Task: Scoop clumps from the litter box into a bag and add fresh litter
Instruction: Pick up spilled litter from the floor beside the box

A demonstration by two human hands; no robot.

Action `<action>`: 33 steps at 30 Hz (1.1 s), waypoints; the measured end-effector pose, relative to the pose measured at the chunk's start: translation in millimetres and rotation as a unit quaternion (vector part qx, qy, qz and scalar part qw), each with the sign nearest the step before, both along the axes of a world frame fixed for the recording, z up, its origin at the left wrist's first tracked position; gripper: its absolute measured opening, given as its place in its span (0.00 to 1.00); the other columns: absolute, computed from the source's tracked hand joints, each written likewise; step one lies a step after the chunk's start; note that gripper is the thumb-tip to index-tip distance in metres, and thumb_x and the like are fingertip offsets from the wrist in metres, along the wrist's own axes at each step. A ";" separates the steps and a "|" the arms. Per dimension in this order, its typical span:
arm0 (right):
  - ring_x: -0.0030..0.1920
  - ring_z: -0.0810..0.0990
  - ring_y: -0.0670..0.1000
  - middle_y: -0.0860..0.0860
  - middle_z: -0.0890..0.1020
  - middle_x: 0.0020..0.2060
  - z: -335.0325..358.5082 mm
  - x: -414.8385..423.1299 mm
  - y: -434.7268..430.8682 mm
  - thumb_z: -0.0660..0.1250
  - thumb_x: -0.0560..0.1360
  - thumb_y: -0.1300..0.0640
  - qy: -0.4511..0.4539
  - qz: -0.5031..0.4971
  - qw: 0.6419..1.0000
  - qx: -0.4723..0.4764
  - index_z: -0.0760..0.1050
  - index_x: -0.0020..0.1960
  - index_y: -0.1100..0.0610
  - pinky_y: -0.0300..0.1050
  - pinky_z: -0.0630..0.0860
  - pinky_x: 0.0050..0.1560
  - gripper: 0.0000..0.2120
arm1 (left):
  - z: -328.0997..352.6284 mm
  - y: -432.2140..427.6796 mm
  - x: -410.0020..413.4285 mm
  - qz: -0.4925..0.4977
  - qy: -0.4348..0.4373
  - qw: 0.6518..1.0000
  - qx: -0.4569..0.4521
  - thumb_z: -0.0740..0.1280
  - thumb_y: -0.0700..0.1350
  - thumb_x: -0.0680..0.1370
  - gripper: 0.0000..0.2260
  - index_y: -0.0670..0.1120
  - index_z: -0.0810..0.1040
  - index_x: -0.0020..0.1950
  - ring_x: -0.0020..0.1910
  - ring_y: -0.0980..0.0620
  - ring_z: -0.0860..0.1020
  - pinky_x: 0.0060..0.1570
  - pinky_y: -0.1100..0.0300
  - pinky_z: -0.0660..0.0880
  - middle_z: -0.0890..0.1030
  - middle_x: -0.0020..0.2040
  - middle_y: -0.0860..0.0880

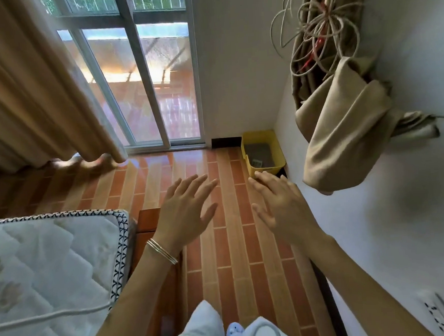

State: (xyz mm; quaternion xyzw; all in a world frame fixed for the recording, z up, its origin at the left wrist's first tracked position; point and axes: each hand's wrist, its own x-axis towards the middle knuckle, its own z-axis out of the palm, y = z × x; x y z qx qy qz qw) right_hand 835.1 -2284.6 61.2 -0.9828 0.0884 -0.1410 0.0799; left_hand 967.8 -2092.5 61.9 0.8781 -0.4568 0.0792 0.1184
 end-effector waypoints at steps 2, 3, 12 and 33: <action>0.69 0.67 0.52 0.51 0.70 0.68 -7.8 16.8 -7.5 0.56 0.77 0.44 0.002 -0.002 1.000 0.004 0.64 0.71 0.51 0.55 0.65 0.68 0.25 | -6.7 -7.1 18.8 0.000 0.006 1.000 0.005 0.53 0.58 0.77 0.23 0.51 0.73 0.67 0.64 0.45 0.74 0.64 0.45 0.68 0.77 0.64 0.47; 0.69 0.68 0.53 0.51 0.71 0.68 -11.0 25.8 -10.9 0.58 0.76 0.45 0.003 -0.004 1.000 0.008 0.65 0.70 0.52 0.55 0.65 0.67 0.25 | -10.2 -10.2 28.9 0.000 0.009 1.000 0.008 0.53 0.58 0.77 0.23 0.51 0.74 0.67 0.64 0.45 0.74 0.64 0.45 0.69 0.77 0.64 0.48; 0.69 0.68 0.51 0.50 0.71 0.68 -16.4 130.4 -46.3 0.51 0.76 0.43 0.028 -0.031 0.999 0.020 0.66 0.70 0.52 0.55 0.66 0.67 0.25 | -23.0 -37.9 154.9 -0.016 0.013 0.999 0.028 0.54 0.58 0.76 0.23 0.51 0.74 0.67 0.64 0.46 0.74 0.64 0.46 0.70 0.77 0.64 0.48; 0.65 0.72 0.54 0.53 0.74 0.65 -37.0 335.0 -148.4 0.64 0.74 0.51 0.040 -0.129 0.990 0.031 0.70 0.67 0.56 0.50 0.63 0.64 0.23 | -43.4 -124.9 400.9 -0.064 0.021 0.995 0.069 0.55 0.58 0.77 0.23 0.50 0.73 0.67 0.64 0.46 0.74 0.63 0.47 0.70 0.77 0.64 0.47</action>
